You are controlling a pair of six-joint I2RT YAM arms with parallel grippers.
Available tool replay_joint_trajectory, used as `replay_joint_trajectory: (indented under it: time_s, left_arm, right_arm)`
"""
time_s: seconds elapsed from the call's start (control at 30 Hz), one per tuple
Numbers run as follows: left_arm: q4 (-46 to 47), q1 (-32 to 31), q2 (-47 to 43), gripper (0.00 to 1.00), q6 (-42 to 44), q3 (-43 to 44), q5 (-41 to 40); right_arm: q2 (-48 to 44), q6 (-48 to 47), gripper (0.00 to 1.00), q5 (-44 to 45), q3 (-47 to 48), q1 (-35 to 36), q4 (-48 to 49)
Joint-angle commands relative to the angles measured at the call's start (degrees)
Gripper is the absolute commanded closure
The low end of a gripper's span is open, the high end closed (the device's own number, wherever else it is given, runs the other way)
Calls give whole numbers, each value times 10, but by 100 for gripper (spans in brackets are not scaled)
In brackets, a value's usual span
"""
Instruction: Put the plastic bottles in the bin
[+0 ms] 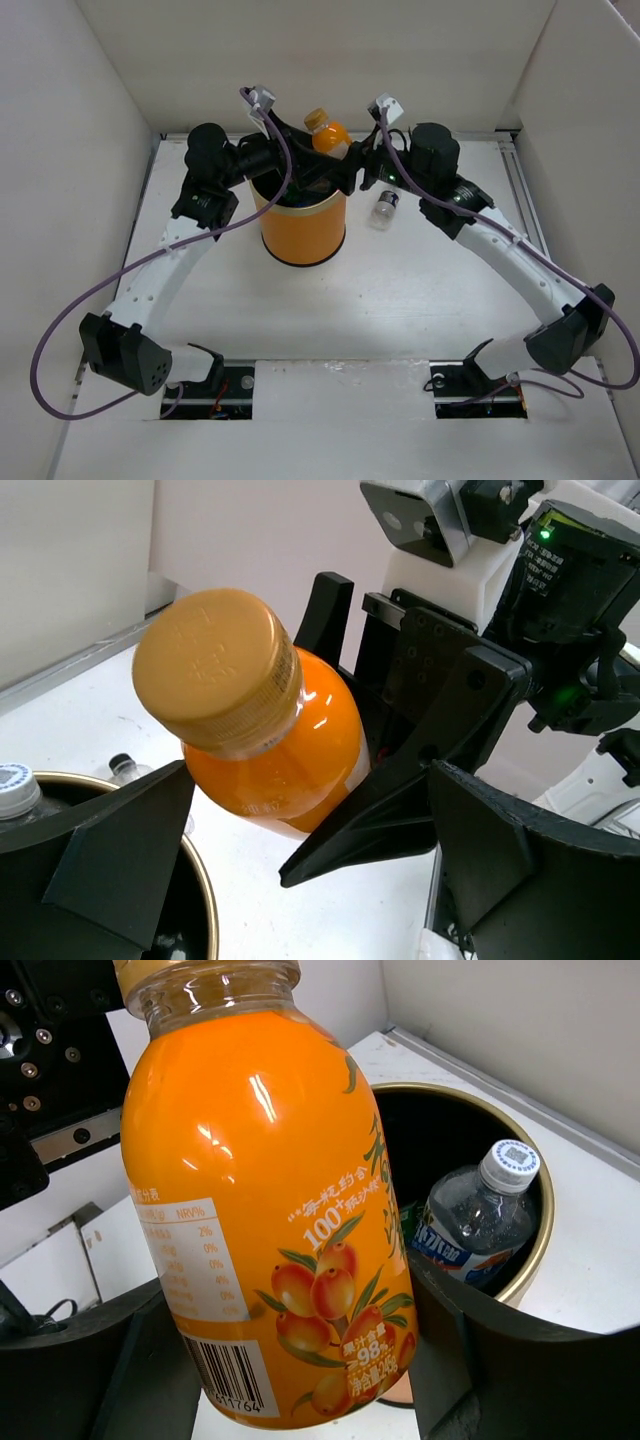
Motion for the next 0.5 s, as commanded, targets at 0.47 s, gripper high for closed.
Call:
replay_joint_trajectory:
  time_s: [0.47]
  left_arm:
    - [11, -1, -5, 15, 9, 8, -49]
  right_arm:
    - [-77, -15, 99, -110, -65, 57, 116]
